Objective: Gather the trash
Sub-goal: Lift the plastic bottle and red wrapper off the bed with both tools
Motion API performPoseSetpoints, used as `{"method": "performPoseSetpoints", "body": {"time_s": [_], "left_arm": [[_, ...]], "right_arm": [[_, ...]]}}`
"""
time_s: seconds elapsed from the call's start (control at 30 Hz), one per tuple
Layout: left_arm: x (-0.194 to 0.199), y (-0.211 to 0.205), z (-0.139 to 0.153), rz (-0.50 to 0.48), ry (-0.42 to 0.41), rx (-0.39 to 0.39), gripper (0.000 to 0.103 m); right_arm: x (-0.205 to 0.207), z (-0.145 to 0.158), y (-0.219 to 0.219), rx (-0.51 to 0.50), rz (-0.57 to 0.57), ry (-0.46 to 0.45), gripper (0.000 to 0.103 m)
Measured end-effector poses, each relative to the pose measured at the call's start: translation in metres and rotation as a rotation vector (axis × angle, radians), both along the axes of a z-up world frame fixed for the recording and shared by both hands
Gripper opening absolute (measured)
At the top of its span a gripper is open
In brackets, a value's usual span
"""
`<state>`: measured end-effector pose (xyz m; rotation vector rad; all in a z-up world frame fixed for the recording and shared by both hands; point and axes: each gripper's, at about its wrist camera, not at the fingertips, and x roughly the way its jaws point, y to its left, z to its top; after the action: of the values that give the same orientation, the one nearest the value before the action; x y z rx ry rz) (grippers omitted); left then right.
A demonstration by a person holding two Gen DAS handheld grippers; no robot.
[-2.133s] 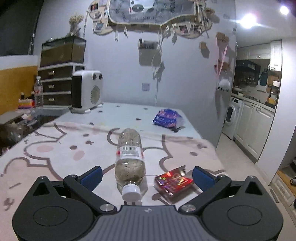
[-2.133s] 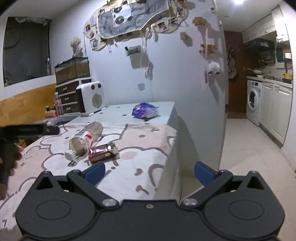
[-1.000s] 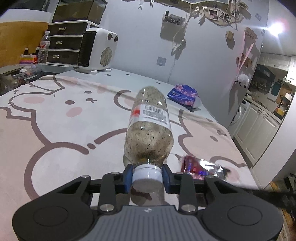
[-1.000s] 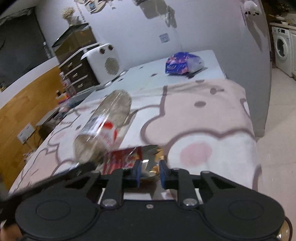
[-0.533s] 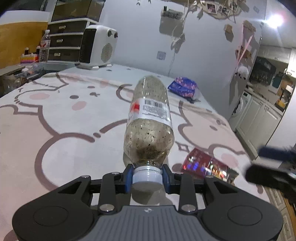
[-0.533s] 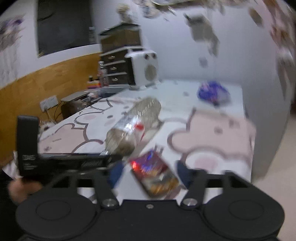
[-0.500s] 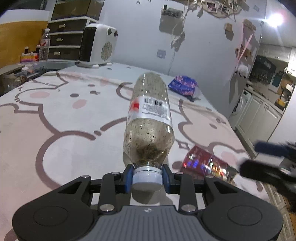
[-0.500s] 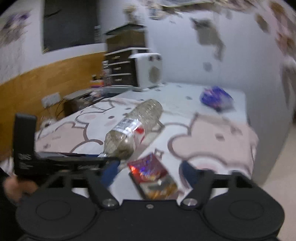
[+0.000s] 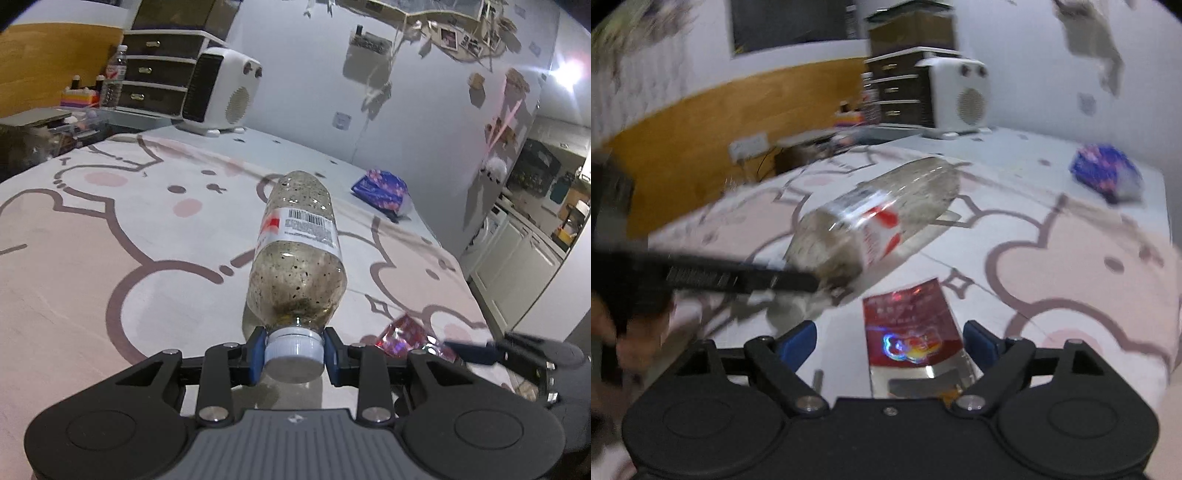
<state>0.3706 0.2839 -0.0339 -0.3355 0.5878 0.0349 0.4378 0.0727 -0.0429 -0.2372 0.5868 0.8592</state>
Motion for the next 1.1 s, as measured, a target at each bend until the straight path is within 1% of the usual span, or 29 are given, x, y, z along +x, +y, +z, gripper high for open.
{"method": "performPoseSetpoints", "body": {"time_s": [0.03, 0.07, 0.1, 0.13, 0.23, 0.33, 0.43, 0.5, 0.6, 0.8, 0.97, 1.1], "left_arm": [[-0.002, 0.0, 0.002, 0.002, -0.01, 0.0, 0.034], [-0.004, -0.002, 0.004, 0.0, -0.021, 0.0, 0.034], [-0.005, -0.003, 0.005, -0.003, -0.031, 0.001, 0.034], [-0.006, -0.004, 0.007, -0.007, -0.039, 0.003, 0.034], [-0.01, -0.011, 0.009, -0.021, -0.048, 0.014, 0.034], [-0.014, -0.019, 0.01, -0.033, -0.04, 0.032, 0.034], [-0.019, -0.028, 0.011, -0.017, -0.026, 0.086, 0.034], [-0.024, -0.031, 0.011, -0.011, -0.024, 0.103, 0.034], [-0.034, -0.036, 0.011, -0.006, -0.018, 0.117, 0.034], [-0.065, -0.054, 0.013, -0.004, -0.051, 0.163, 0.034], [-0.087, -0.074, 0.01, -0.027, -0.056, 0.163, 0.034], [-0.102, -0.093, 0.015, -0.047, -0.068, 0.177, 0.034]], "right_arm": [[-0.005, 0.0, 0.004, -0.04, -0.019, -0.023, 0.073], [-0.01, -0.001, 0.007, -0.077, -0.059, -0.036, 0.052], [-0.013, -0.001, 0.007, -0.088, -0.094, -0.035, 0.052], [-0.016, 0.0, 0.004, -0.078, -0.123, -0.028, 0.052], [-0.031, 0.005, -0.008, -0.041, -0.148, -0.034, 0.051], [-0.041, 0.01, -0.017, -0.02, -0.211, -0.031, 0.05], [-0.051, 0.014, -0.026, -0.006, -0.282, -0.037, 0.05], [-0.059, 0.017, -0.033, 0.002, -0.317, -0.051, 0.05], [-0.067, 0.019, -0.043, 0.012, -0.346, -0.05, 0.05], [-0.089, 0.023, -0.063, 0.031, -0.391, -0.068, 0.05], [-0.108, 0.027, -0.082, 0.031, -0.419, -0.093, 0.05], [-0.123, 0.032, -0.101, 0.047, -0.449, -0.095, 0.05]]}}
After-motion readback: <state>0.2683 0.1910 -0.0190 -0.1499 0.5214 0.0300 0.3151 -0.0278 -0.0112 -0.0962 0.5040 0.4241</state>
